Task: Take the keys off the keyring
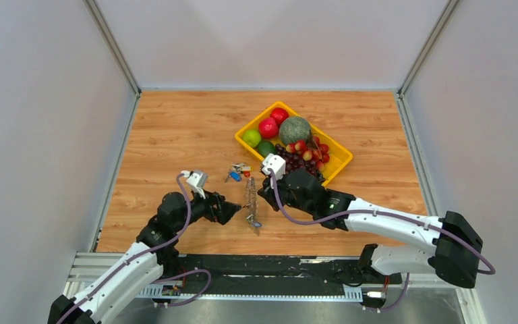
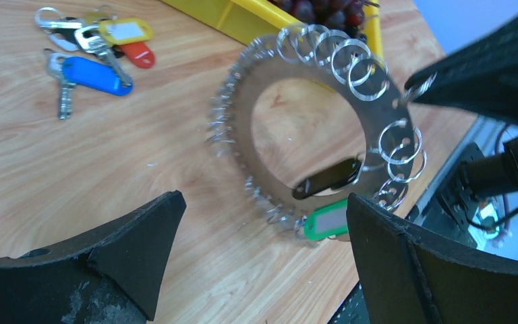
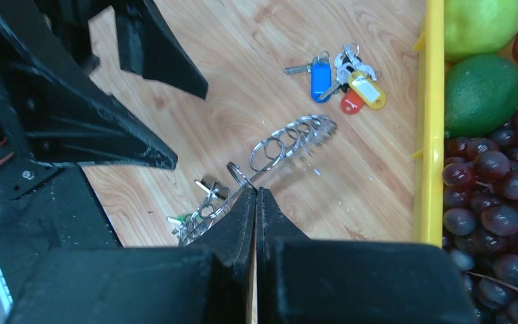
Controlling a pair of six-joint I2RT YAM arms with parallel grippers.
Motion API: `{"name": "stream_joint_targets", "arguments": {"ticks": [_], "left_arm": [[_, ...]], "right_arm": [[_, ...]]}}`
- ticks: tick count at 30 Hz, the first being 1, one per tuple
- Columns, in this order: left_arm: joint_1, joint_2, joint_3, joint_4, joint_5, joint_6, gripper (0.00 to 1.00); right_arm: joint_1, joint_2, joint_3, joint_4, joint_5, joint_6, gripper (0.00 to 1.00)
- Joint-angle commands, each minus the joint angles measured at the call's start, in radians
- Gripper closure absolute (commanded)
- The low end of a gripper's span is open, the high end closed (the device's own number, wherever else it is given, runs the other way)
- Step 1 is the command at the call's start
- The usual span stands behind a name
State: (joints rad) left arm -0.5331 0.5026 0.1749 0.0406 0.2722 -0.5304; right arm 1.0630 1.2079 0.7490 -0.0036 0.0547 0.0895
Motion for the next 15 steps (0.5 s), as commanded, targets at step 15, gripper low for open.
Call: {"name": "stream_joint_targets", "arguments": {"ticks": [15], "left_arm": [[-0.009, -0.08, -0.247, 0.762, 0.251, 0.018, 0.16]], "right_arm": [[-0.001, -0.233, 0.039, 0.007, -0.081, 0.036, 1.0]]}}
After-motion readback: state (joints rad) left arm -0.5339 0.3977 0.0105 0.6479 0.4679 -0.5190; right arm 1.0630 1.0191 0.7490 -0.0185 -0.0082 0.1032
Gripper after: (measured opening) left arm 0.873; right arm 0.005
